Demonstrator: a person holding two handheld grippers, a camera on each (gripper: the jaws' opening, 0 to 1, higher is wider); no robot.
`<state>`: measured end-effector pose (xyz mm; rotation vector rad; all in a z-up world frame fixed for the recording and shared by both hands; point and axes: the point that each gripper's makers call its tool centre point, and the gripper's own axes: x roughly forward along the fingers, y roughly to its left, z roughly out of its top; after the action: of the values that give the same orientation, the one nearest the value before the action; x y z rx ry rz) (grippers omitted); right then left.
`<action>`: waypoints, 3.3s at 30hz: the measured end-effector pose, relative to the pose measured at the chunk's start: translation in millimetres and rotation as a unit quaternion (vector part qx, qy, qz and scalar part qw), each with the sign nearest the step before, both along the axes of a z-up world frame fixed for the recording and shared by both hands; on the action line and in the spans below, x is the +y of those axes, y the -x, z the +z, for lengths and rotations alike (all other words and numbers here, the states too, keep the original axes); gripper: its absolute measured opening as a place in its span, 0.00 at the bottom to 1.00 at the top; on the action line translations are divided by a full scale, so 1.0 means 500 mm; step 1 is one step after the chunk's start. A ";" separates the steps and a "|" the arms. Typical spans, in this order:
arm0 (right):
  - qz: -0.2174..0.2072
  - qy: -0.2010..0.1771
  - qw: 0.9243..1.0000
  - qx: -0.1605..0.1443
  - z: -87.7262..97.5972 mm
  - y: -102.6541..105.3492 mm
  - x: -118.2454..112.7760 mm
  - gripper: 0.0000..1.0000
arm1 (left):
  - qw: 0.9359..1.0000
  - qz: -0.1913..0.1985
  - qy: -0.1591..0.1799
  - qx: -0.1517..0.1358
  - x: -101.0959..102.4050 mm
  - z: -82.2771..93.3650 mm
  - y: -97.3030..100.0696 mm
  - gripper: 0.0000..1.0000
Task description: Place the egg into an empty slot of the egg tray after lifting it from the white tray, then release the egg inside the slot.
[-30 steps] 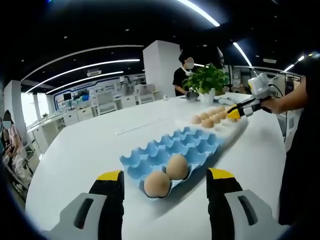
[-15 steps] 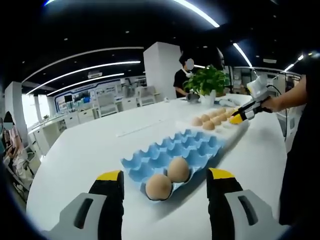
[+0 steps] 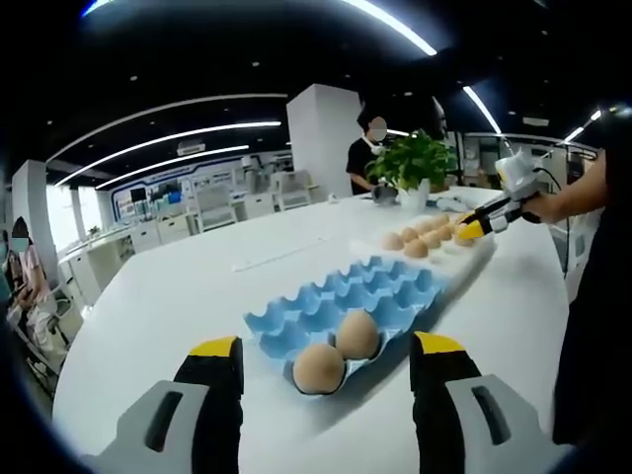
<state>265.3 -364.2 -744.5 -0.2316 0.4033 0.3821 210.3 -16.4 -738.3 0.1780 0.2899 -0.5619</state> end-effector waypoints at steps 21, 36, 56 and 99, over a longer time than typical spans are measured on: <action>0.117 -0.059 0.991 -0.018 0.037 0.005 0.227 0.22 | 1.000 -0.007 -0.004 0.004 -0.007 -0.007 0.003 0.67; 0.230 -0.073 0.970 -0.012 0.037 0.033 0.423 0.22 | 1.000 -0.006 -0.008 0.002 -0.002 -0.004 0.010 0.67; 0.310 -0.051 0.949 0.016 -0.022 0.050 0.541 0.21 | 1.000 -0.005 -0.002 0.006 0.004 -0.009 0.010 0.64; 0.311 -0.040 0.950 0.016 -0.052 0.056 0.532 0.26 | 1.000 -0.017 0.000 0.004 0.004 -0.019 0.005 0.60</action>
<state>237.4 -98.4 -770.3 -0.2711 0.3389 1.0219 208.0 -14.6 -748.1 0.1808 0.2944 -0.5971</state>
